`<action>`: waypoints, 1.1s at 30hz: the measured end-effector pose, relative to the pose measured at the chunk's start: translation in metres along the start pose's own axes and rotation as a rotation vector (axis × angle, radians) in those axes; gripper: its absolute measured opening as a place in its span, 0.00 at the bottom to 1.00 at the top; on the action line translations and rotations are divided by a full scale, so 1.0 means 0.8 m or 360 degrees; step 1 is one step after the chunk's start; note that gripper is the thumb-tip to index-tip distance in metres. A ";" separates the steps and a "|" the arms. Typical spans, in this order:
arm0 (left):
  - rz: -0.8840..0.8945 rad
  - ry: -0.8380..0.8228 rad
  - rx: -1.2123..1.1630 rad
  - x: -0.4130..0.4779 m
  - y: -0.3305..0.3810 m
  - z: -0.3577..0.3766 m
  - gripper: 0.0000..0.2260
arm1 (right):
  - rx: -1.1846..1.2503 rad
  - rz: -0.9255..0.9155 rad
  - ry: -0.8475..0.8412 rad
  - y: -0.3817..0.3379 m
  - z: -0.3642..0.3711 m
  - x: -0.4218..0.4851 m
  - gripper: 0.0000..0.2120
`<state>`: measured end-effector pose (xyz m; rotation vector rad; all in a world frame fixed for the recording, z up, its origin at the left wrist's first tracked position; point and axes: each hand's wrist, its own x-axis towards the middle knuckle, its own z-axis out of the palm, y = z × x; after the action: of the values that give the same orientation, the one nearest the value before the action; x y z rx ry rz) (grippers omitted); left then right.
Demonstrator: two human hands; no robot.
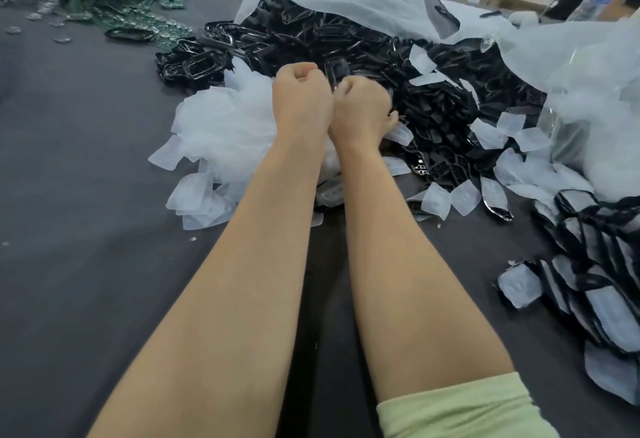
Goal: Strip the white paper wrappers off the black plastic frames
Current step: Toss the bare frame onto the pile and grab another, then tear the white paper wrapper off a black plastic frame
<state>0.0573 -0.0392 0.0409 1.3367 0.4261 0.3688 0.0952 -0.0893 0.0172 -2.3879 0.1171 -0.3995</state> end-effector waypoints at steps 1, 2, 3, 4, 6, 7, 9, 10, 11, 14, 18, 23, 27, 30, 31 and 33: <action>-0.0010 -0.0003 -0.0020 -0.001 -0.001 -0.001 0.10 | 0.0176 -0.0002 0.0095 0.002 -0.009 0.000 0.14; -0.0026 -0.0014 -0.0034 -0.001 -0.001 -0.002 0.10 | 0.0396 0.0017 0.0137 0.004 -0.020 0.001 0.12; -0.0046 -0.0032 -0.0036 -0.003 -0.002 -0.003 0.10 | 0.0647 0.0058 0.0132 0.006 -0.031 0.001 0.10; -0.0058 -0.0063 -0.0027 -0.005 -0.003 -0.003 0.09 | 0.0887 0.0111 0.0092 0.009 -0.042 -0.001 0.08; -0.0026 -0.0170 0.0004 -0.014 -0.002 -0.002 0.05 | 0.1194 0.0170 -0.0034 0.014 -0.060 -0.008 0.07; 0.0008 -0.0226 0.0027 -0.020 -0.001 -0.001 0.04 | 0.1267 0.0170 -0.0111 0.017 -0.067 -0.014 0.08; 0.0087 -0.0293 0.0122 -0.033 -0.001 -0.001 0.04 | 0.1275 0.0142 -0.0240 0.024 -0.078 -0.028 0.08; 0.0128 -0.0304 0.0199 -0.039 -0.002 -0.001 0.04 | 0.1217 0.0117 -0.0279 0.028 -0.083 -0.035 0.07; 0.0161 -0.0309 0.0273 -0.046 -0.004 -0.003 0.05 | 0.1141 0.0094 -0.0307 0.032 -0.088 -0.042 0.06; 0.0161 -0.0289 0.0291 -0.062 -0.010 -0.012 0.07 | 0.0687 -0.0011 -0.0290 0.048 -0.102 -0.062 0.06; 0.0078 -0.0170 0.0058 -0.078 -0.011 -0.031 0.05 | -0.0029 -0.0116 -0.0225 0.069 -0.102 -0.084 0.07; 0.0189 -0.0101 0.0136 -0.097 -0.023 -0.039 0.04 | -0.0470 -0.0090 -0.0259 0.077 -0.076 -0.099 0.15; 0.0212 -0.0155 0.0204 -0.104 -0.038 -0.038 0.05 | -0.0519 -0.0105 -0.0198 0.077 -0.071 -0.097 0.14; 0.0201 -0.0205 0.0213 -0.107 -0.044 -0.037 0.06 | -0.0449 -0.0101 -0.0058 0.076 -0.072 -0.098 0.13; 0.0198 -0.0204 0.0206 -0.107 -0.045 -0.037 0.07 | -0.0324 -0.0096 0.0010 0.076 -0.074 -0.100 0.13; 0.0202 -0.0189 0.0188 -0.107 -0.046 -0.037 0.09 | 0.0099 -0.0064 0.0148 0.076 -0.082 -0.104 0.11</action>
<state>-0.0312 -0.0632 0.0072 1.4967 0.2677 0.3718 -0.0028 -0.1605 0.0022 -2.3136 0.0977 -0.5262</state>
